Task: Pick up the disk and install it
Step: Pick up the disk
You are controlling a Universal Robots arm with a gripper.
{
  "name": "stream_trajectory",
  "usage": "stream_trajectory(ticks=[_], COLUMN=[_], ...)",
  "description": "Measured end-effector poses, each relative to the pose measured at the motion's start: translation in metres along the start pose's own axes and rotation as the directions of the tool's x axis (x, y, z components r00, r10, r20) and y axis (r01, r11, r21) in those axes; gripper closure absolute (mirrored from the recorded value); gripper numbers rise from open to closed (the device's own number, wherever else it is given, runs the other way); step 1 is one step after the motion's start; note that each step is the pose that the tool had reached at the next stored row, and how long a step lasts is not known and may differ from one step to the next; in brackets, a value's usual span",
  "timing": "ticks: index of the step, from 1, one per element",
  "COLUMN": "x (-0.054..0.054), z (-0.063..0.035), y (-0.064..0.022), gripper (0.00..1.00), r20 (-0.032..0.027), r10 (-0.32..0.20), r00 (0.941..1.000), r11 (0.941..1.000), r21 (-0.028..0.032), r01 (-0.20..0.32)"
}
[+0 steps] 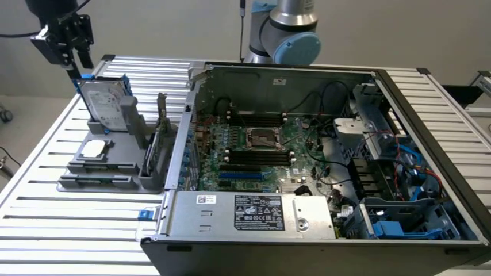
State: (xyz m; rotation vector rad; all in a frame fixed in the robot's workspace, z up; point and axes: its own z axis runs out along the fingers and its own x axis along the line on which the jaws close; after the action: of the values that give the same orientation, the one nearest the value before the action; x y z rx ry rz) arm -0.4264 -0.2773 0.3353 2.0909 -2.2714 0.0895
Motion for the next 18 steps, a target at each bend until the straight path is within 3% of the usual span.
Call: stream_trajectory(ticks=[4,18], x=[0.0,-0.002], z=[0.0065,0.0318], y=[-0.0007,-0.0006], gripper=[0.46,0.46], r20=[-0.0046,-0.0049], r10=[-0.015,-0.048], r00=[0.9999,0.9988], r11=[0.9999,0.9988], r21=[0.0015,0.004], r01=[0.015,0.048])
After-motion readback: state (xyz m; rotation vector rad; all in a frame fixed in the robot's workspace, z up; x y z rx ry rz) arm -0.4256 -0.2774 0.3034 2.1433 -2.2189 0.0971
